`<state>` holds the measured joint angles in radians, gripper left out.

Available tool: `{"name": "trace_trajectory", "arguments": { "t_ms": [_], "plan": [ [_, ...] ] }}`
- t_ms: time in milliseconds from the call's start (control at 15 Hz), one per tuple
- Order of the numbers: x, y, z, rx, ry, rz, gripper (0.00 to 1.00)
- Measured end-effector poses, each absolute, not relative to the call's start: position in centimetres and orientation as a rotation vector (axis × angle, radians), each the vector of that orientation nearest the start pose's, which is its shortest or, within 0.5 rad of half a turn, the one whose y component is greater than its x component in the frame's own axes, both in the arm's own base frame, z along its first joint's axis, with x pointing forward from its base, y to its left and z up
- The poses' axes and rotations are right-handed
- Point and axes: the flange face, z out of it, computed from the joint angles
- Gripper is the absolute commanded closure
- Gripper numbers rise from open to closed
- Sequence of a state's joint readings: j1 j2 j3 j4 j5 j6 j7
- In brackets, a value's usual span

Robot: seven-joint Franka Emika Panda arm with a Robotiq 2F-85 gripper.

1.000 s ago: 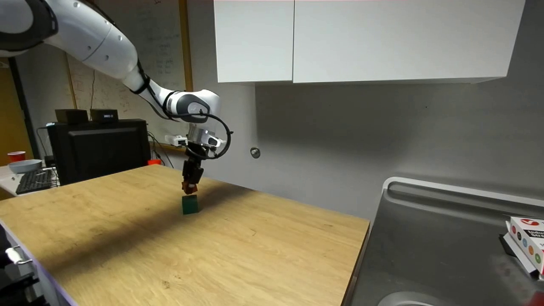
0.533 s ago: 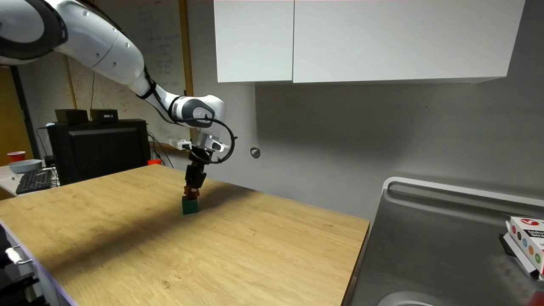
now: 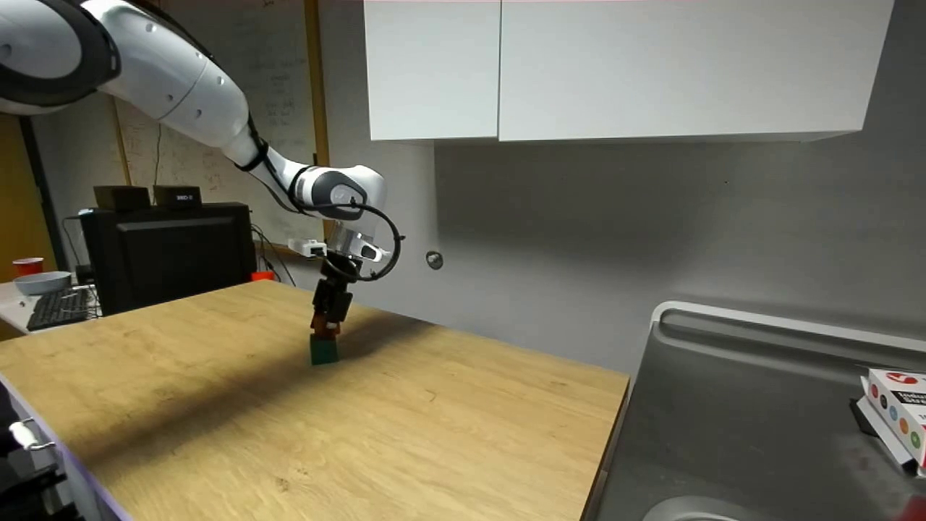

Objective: Place the orange block on top of the green block

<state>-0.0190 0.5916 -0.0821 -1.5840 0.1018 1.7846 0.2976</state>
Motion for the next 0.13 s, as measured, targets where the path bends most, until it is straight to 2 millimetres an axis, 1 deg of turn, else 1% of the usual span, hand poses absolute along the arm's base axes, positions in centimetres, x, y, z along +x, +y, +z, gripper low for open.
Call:
{"name": "trace_trajectory", "arguments": {
  "t_ms": [133],
  "plan": [
    [64.66,-5.07,26.53,-3.001,0.663,0.614,0.00]
  ]
}}
